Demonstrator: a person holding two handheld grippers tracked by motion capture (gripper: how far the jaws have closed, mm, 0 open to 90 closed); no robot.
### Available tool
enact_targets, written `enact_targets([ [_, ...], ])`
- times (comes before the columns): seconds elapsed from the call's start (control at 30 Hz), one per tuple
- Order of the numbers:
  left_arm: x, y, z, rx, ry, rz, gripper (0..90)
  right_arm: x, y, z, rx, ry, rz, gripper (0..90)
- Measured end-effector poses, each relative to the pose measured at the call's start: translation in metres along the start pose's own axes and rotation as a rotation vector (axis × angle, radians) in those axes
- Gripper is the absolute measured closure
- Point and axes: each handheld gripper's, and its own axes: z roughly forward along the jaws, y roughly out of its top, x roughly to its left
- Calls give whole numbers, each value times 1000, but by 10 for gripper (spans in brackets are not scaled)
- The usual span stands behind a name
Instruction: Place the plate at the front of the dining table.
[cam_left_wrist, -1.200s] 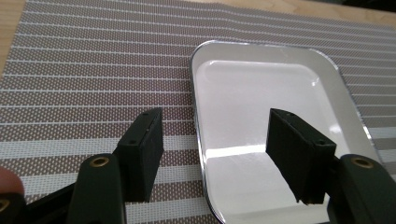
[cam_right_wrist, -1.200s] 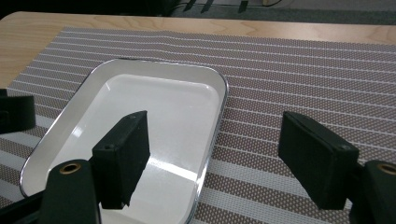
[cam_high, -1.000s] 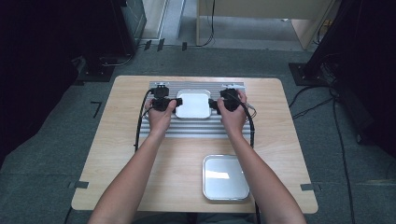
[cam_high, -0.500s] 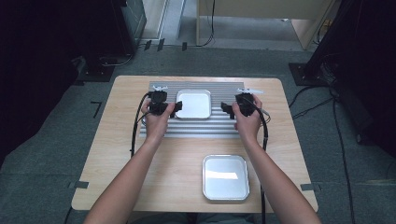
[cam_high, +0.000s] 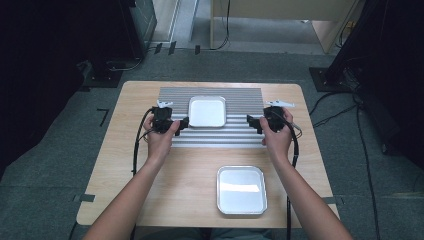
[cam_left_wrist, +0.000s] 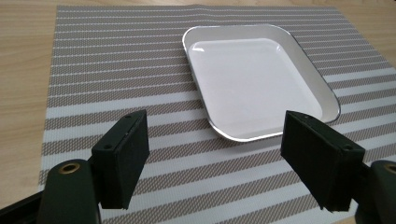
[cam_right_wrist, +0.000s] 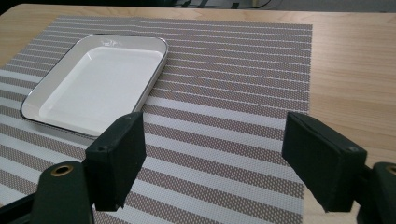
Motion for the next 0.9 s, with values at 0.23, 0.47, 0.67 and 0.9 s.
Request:
enact_targets([
  [0.23, 16, -14, -21, -16, 3, -13, 238, -8, -10, -19, 1, -9, -2, 211],
  [0.47, 25, -22, -34, -22, 9, -18, 238, -16, -19, -31, -1, -13, 9, 211],
  [0.67, 32, -33, -45, -24, 8, -16, 238, -24, -30, -41, 10, -31, 0, 211],
  [0.9, 39, -46, -54, -21, 18, -20, 238, -30, -44, -55, 13, -37, -10, 211],
])
